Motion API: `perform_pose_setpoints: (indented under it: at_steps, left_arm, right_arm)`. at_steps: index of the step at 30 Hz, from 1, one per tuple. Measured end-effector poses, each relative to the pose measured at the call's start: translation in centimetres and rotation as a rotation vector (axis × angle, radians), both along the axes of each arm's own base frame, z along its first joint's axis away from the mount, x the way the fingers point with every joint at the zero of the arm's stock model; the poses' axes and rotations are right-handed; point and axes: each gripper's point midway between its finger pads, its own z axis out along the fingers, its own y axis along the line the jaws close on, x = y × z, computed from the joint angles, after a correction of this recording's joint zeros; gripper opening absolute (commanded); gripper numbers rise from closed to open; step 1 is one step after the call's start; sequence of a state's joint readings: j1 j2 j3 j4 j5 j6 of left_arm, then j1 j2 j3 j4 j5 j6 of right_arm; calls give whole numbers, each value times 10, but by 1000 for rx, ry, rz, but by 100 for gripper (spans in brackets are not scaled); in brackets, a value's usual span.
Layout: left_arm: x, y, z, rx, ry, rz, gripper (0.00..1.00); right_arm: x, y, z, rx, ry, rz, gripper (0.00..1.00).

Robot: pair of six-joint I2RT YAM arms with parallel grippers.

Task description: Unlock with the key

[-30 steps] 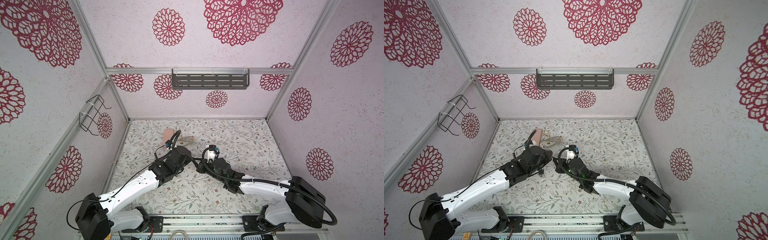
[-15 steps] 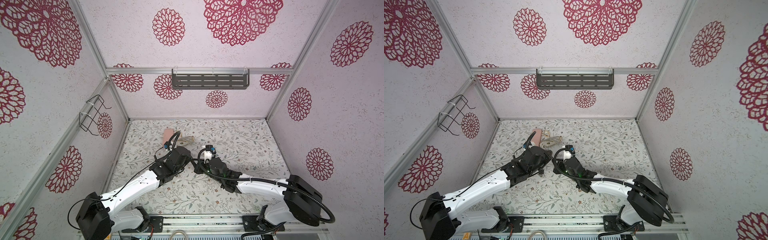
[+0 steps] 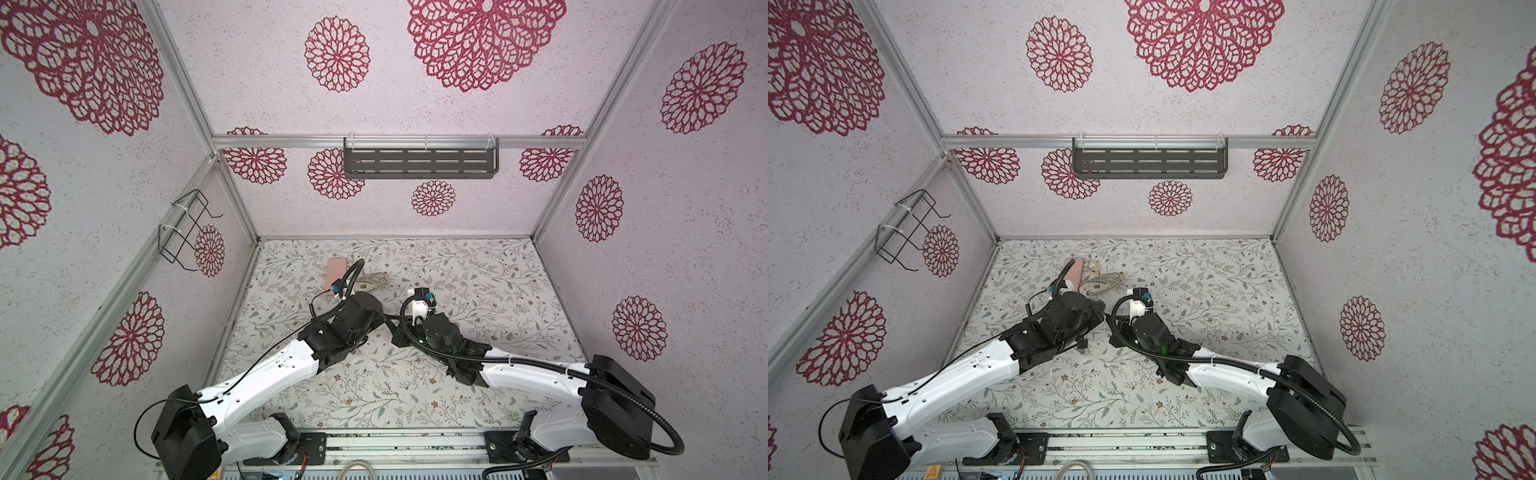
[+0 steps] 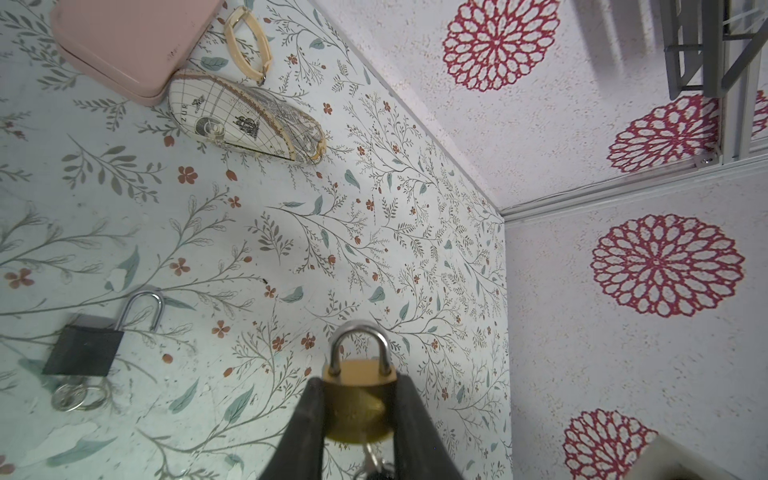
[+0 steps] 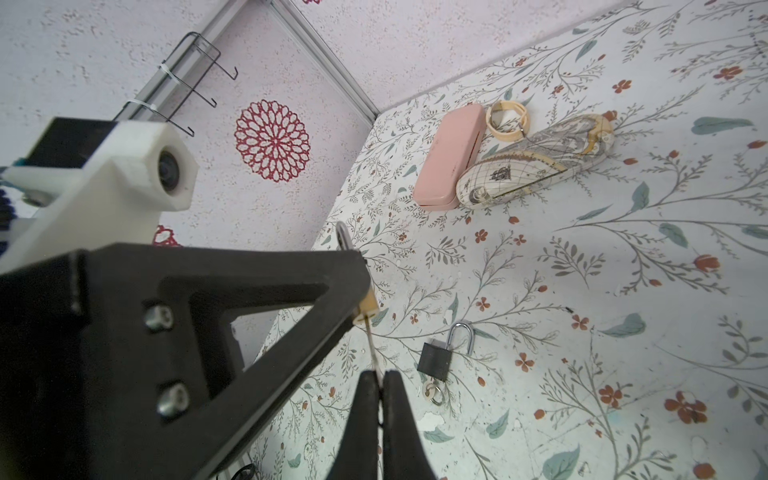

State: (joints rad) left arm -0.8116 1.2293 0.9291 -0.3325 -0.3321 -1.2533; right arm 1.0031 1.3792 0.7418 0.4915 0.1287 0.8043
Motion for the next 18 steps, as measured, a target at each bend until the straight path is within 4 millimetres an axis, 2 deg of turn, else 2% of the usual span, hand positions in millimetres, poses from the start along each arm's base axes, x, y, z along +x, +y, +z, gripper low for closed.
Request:
perform_pose_setpoints:
  at_steps: [6, 18]
  left_arm:
    - [0, 0, 2, -16, 2, 8, 0]
    - [2, 12, 7, -179, 22, 90, 0]
  right_arm:
    - [-1, 1, 1, 6, -2, 5, 0]
    - [-3, 3, 5, 11, -17, -15, 0]
